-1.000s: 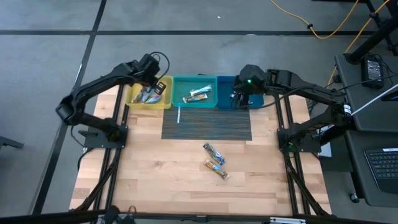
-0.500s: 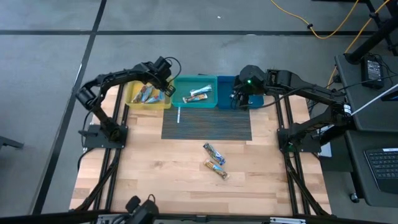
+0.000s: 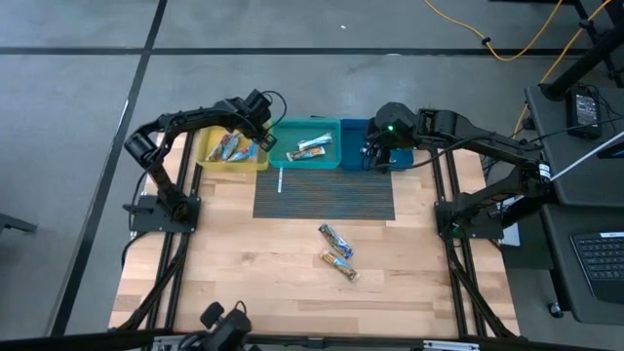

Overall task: Pick and place Granola Bars by type
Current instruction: Put the red granola bar into the yellow bin, then put the blue granola bar into the dark blue bin

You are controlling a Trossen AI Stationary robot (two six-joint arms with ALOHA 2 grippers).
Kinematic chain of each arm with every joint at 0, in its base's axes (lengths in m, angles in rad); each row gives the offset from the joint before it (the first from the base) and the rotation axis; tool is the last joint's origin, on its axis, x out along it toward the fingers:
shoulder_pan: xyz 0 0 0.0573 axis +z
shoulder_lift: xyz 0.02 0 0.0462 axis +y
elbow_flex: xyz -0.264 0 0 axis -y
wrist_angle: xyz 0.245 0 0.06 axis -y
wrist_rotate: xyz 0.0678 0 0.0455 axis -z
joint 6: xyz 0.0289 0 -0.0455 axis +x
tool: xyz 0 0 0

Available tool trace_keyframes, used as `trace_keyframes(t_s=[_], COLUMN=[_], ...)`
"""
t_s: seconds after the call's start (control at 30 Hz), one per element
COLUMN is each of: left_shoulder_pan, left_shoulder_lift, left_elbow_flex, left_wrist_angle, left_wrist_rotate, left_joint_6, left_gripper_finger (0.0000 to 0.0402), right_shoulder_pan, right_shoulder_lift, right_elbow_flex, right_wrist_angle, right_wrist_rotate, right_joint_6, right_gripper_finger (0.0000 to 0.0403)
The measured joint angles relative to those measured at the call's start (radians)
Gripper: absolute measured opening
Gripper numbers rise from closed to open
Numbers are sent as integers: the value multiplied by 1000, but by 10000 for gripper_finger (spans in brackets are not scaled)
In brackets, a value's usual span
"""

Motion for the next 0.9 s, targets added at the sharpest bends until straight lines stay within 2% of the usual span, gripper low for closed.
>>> trace_keyframes(t_s=[0.13,0.3,0.43,0.63,0.8,0.9], left_shoulder_pan=[5,25,30,6,-45,-89], left_shoulder_lift=[-49,-150,-248,-382,-480,-539], left_elbow_flex=[0,0,0,0,0,0], left_wrist_angle=[1,0,0,-1,-2,-2], left_wrist_rotate=[0,-7,-20,-8,53,104], left_joint_6=[43,35,13,-47,-86,-116], left_gripper_finger=[95,156,188,201,195,188], right_shoulder_pan=[0,0,0,0,0,0], right_shoulder_lift=[0,0,0,0,0,0], right_elbow_flex=[0,0,0,0,0,-1], right_wrist_angle=[1,2,9,22,21,22], right_wrist_rotate=[0,0,1,1,0,-49], right_joint_6=[0,-1,-17,-31,-31,-36], right_gripper_finger=[213,213,213,213,213,213])
